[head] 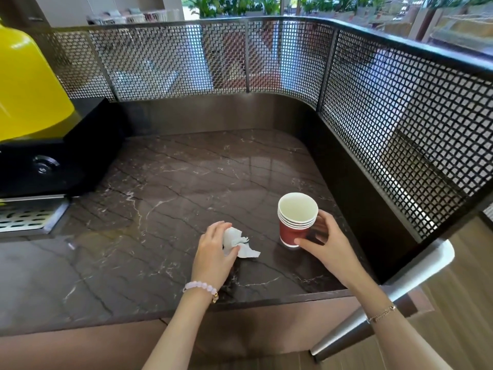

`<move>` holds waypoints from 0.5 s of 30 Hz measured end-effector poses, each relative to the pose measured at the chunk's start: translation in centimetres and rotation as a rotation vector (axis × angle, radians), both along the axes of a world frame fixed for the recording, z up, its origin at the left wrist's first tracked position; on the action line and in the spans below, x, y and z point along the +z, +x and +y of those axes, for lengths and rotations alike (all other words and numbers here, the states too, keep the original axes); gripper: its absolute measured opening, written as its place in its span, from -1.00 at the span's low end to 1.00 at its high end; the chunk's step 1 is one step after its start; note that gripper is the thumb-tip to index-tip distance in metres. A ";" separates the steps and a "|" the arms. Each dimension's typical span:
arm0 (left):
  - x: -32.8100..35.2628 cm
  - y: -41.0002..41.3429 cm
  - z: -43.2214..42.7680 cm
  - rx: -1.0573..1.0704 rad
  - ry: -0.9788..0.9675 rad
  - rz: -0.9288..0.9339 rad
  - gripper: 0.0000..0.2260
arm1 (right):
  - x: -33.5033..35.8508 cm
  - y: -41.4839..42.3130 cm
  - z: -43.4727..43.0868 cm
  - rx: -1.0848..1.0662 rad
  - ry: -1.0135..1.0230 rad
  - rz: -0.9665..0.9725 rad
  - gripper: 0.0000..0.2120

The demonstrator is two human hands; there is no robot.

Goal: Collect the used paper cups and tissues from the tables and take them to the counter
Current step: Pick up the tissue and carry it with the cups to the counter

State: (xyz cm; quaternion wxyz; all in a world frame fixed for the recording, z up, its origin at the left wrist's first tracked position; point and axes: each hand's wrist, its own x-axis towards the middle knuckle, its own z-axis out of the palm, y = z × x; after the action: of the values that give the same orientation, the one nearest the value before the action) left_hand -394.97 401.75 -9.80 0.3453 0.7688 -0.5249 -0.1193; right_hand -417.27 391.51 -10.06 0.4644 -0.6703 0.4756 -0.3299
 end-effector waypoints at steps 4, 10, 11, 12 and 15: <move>0.6 0.1 0.1 -0.018 0.032 -0.022 -0.56 | 0.4 -0.2 0.3 -0.010 -0.020 0.026 -0.29; 2.0 0.2 0.6 -0.066 0.057 -0.140 -0.52 | 1.4 -0.9 0.9 -0.027 -0.092 0.075 -0.29; 2.4 0.2 0.7 -0.077 0.043 -0.185 -0.52 | 1.7 -1.1 0.9 -0.035 -0.111 0.088 -0.28; 2.9 0.2 0.7 -0.088 0.023 -0.232 -0.53 | 2.1 -1.2 1.0 -0.047 -0.133 0.102 -0.28; 4.5 0.0 0.7 -0.103 -0.048 -0.347 -0.59 | 3.6 -1.6 1.3 -0.087 -0.211 0.137 -0.30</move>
State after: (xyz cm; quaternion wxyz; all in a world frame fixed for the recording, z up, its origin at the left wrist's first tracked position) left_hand -394.95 402.48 -5.26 0.2613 0.7413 -0.6182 0.0103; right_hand -418.82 392.77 -6.46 0.3432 -0.7152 0.4974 -0.3512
